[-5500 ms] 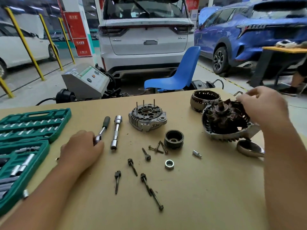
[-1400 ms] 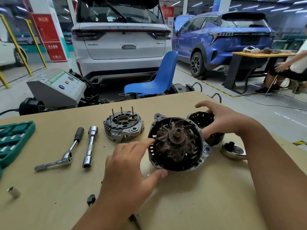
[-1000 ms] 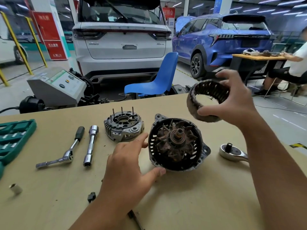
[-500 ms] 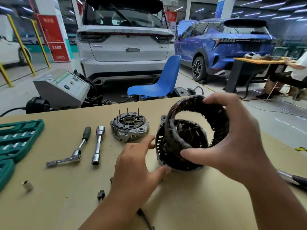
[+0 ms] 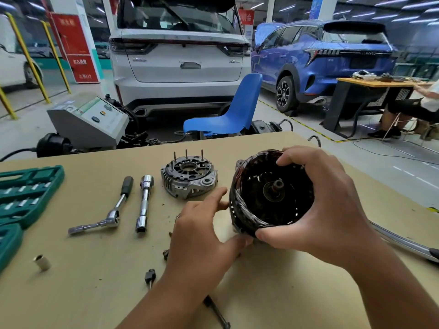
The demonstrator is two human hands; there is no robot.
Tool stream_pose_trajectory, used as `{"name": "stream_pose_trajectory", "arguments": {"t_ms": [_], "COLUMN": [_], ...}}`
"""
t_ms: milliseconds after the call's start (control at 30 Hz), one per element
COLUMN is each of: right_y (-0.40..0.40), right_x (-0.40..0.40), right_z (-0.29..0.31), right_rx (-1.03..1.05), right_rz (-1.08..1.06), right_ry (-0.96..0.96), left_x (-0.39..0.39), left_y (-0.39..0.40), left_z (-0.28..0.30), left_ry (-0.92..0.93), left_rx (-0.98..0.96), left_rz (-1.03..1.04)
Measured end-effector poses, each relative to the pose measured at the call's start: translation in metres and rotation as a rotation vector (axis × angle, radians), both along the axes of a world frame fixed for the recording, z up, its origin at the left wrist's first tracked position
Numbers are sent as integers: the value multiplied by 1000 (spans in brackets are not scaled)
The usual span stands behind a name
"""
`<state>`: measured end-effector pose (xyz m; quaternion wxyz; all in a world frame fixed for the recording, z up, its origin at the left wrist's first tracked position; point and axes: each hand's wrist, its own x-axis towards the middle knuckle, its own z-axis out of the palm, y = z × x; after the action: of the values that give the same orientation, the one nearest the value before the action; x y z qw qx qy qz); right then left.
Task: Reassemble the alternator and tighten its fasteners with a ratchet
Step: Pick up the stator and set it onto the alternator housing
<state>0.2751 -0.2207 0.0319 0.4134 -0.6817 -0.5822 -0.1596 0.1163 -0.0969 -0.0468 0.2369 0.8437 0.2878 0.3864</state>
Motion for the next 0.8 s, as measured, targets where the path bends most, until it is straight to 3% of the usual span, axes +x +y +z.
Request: {"name": "stream_pose_trajectory", "arguments": {"t_ms": [167, 533, 800], "right_y": [0, 11, 6], "right_x": [1, -11, -4], "right_z": [1, 0, 0], "right_rx": [-12, 45, 45], "right_rz": [19, -104, -42], "right_ry": [-39, 70, 97], "left_x": [-1, -1, -2], "left_y": [0, 1, -1], "left_z": [0, 0, 2], "left_ry": [-1, -8, -2], "left_rx": [-12, -32, -31], "left_rz": [-8, -11, -10]}}
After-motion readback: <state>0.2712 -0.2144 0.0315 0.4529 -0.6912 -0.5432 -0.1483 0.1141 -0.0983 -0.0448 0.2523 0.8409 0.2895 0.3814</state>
